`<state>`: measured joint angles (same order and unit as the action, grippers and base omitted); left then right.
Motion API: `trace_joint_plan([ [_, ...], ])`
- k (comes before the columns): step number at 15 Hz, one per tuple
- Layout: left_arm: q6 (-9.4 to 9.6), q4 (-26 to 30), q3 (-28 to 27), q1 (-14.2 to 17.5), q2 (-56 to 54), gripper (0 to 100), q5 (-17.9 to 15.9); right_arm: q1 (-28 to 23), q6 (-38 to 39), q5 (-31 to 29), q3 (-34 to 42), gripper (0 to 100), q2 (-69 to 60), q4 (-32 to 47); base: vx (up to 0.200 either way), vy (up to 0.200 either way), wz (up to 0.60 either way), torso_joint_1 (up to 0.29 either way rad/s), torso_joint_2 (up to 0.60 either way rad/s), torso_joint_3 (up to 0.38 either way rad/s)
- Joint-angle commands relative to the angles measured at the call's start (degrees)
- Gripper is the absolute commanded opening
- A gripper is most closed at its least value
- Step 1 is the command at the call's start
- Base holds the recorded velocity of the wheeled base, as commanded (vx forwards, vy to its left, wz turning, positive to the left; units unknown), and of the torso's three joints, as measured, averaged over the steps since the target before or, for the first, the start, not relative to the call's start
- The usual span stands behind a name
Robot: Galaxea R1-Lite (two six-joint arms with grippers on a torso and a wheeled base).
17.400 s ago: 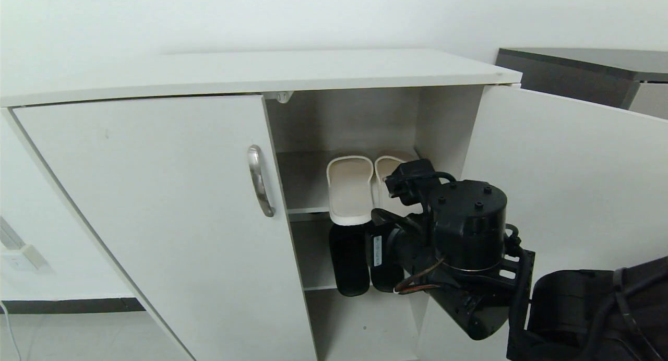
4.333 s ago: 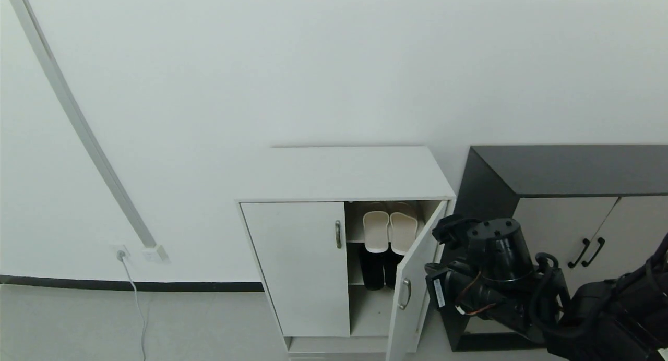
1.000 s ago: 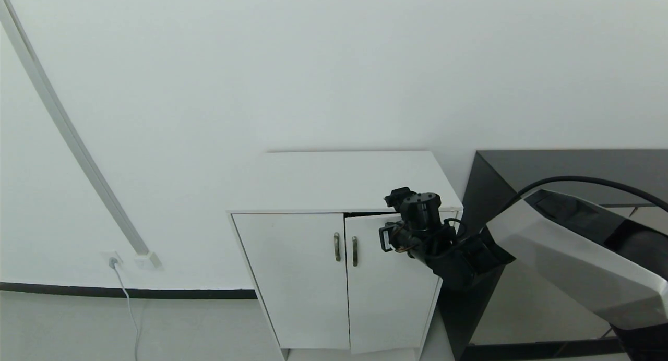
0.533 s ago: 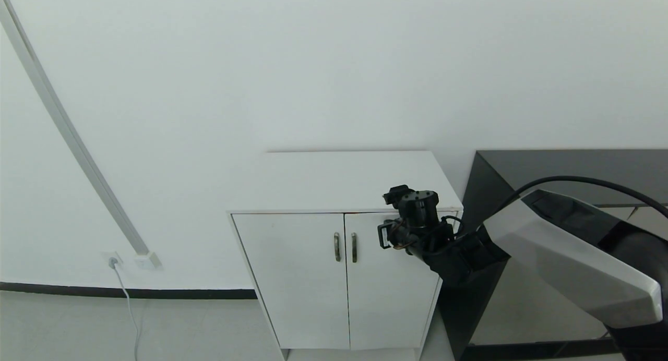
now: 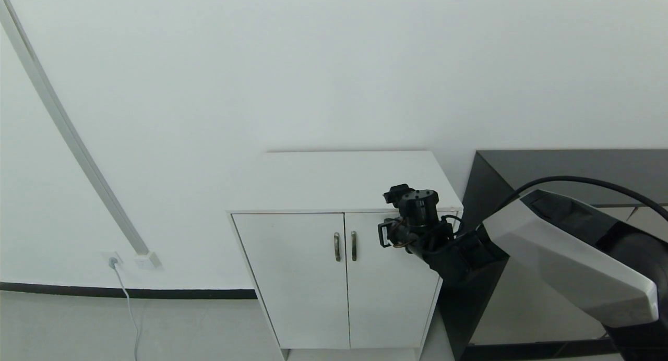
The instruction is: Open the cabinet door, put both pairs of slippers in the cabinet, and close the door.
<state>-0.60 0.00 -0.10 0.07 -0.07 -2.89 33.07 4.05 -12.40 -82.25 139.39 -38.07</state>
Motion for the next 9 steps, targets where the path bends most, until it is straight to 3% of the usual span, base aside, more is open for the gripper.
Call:
trace_joint_plan([
  [1, -0.02, 0.0, 0.0, 0.0, 0.1, 0, 0.0, 0.0, 0.0, 0.0, -0.6, 0, 0.4, -0.1, 0.000, 0.000, 0.00, 0.000, 0.00, 0.000],
  [9, -0.02, 0.0, 0.0, 0.0, 0.1, 0, 0.0, -0.1, 0.1, -0.3, -1.2, 0, 1.0, -0.2, 0.000, 0.000, 0.00, 0.000, 0.00, 0.000],
])
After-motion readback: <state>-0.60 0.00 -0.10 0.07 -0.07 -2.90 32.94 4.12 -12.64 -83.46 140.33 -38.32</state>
